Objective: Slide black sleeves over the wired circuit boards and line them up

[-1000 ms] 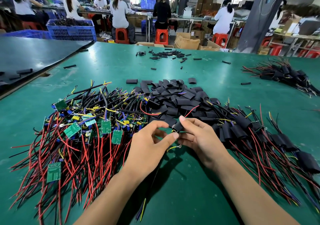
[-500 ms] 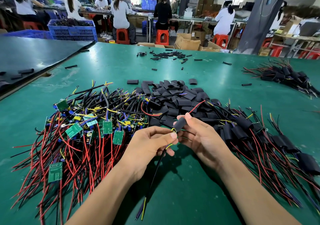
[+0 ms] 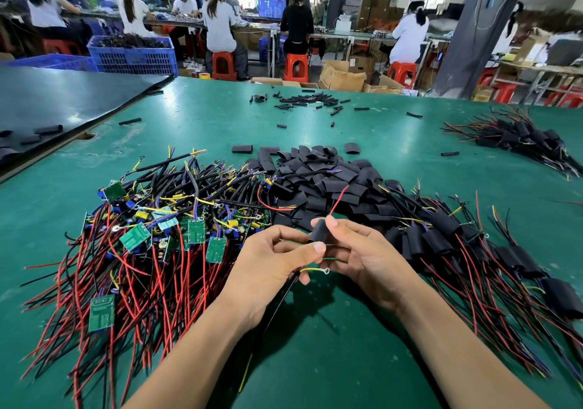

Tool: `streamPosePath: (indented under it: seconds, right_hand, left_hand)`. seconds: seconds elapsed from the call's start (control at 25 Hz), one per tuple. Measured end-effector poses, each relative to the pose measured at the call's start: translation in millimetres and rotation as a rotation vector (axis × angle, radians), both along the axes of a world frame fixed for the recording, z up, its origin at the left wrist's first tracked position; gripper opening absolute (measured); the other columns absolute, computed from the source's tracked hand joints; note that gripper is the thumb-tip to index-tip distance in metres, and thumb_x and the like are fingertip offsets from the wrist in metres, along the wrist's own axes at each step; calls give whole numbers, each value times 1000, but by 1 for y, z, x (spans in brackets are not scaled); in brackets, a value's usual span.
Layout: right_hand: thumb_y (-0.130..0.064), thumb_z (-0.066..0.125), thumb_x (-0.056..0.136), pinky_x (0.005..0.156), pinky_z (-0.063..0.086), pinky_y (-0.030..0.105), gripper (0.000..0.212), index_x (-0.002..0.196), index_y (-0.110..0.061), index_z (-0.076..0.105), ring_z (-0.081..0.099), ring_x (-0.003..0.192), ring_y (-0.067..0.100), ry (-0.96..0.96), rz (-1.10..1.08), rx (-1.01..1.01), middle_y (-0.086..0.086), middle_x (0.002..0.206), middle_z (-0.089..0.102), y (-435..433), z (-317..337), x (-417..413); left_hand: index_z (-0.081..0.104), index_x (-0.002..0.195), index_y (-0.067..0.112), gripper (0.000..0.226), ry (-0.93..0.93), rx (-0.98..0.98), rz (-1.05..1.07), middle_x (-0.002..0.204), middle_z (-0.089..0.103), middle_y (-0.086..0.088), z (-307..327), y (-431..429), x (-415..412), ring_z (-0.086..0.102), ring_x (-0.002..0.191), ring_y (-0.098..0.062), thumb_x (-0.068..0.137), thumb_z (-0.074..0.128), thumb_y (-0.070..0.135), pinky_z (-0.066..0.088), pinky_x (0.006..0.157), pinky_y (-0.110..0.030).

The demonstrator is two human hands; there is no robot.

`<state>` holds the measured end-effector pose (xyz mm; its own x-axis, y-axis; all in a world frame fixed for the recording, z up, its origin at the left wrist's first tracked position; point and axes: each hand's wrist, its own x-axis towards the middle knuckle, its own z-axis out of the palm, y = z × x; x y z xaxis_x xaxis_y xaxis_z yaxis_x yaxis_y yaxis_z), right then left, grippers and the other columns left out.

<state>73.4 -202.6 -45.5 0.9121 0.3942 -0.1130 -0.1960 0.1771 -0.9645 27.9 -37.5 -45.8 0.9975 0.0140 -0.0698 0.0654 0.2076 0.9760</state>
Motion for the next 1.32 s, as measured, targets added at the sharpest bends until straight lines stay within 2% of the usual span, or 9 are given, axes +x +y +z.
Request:
streamPosePath:
  seconds: [0.16, 0.32, 0.4, 0.56, 0.68, 0.88, 1.04, 1.2, 1.32]
  right_hand:
    - [-44, 64, 86, 85, 53, 38, 32, 105, -23, 78, 71, 87, 23, -33, -33, -34, 13, 108, 76, 3, -2, 1]
    - [-29, 58, 97, 75, 55, 31, 23, 108, -21, 77, 73, 86, 26, -40, -37, -10, 13, 105, 76, 0, -4, 4]
    - [-25, 59, 97, 71, 56, 27, 22, 110, -19, 76, 73, 87, 26, -42, -14, 5, 13, 104, 75, 0, -6, 4]
    - [-31, 78, 78, 71, 57, 29, 33, 108, -16, 75, 69, 76, 20, -47, 0, 53, 10, 92, 72, 1, -8, 4]
    - [-29, 85, 72, 64, 55, 27, 45, 108, -7, 71, 65, 66, 20, -22, 41, 39, 10, 85, 69, 1, -10, 4]
    - [-18, 80, 75, 62, 56, 28, 37, 104, -3, 65, 65, 62, 18, 36, 75, 53, 9, 79, 70, -4, -9, 5]
    - [-25, 84, 70, 61, 55, 29, 29, 94, -10, 74, 64, 63, 20, 6, 112, 63, 12, 84, 70, -3, -7, 2]
    - [-28, 88, 64, 55, 51, 27, 45, 98, -6, 69, 61, 57, 19, -29, -24, 82, 16, 83, 69, -2, -5, 4]
    - [-25, 85, 71, 57, 52, 27, 27, 92, -12, 75, 62, 60, 19, -35, 13, 81, 13, 82, 69, -4, -6, 4]
  left_hand:
    - [66, 96, 6, 27, 17, 49, 27, 77, 75, -11, -2, 1, 2, 56, 49, -16, 75, 82, 13, 49, 60, -22]
    - [68, 100, 7, 18, 79, 12, 49, 85, 77, -10, 0, 1, 4, 59, 54, -17, 89, 71, 20, 47, 61, -26]
    - [68, 99, 5, 16, 65, 11, 90, 80, 76, -9, 0, 1, 3, 58, 53, -17, 89, 72, 16, 46, 61, -27]
    - [70, 91, 5, 11, -29, 71, 148, 77, 74, -11, -1, -1, 1, 56, 50, -18, 82, 75, 3, 42, 65, -37]
    - [71, 87, 8, 11, -71, 106, 139, 71, 69, -8, -1, 1, 2, 54, 47, -18, 81, 76, 0, 43, 58, -31]
    - [75, 84, 10, 10, -79, 76, 76, 72, 68, -6, -1, 6, 2, 53, 50, -15, 79, 78, 2, 47, 51, -20]
    - [73, 81, 9, 10, -66, 9, 76, 72, 70, -4, -3, 4, 4, 56, 54, -12, 75, 79, 4, 48, 50, -20]
    - [75, 74, 14, 9, -52, -59, 44, 70, 68, -10, 0, 4, 4, 55, 49, -16, 67, 81, 16, 45, 50, -20]
    - [75, 74, 10, 5, -14, 30, 12, 70, 68, -11, -1, 5, 3, 52, 48, -19, 75, 80, 13, 43, 54, -25]
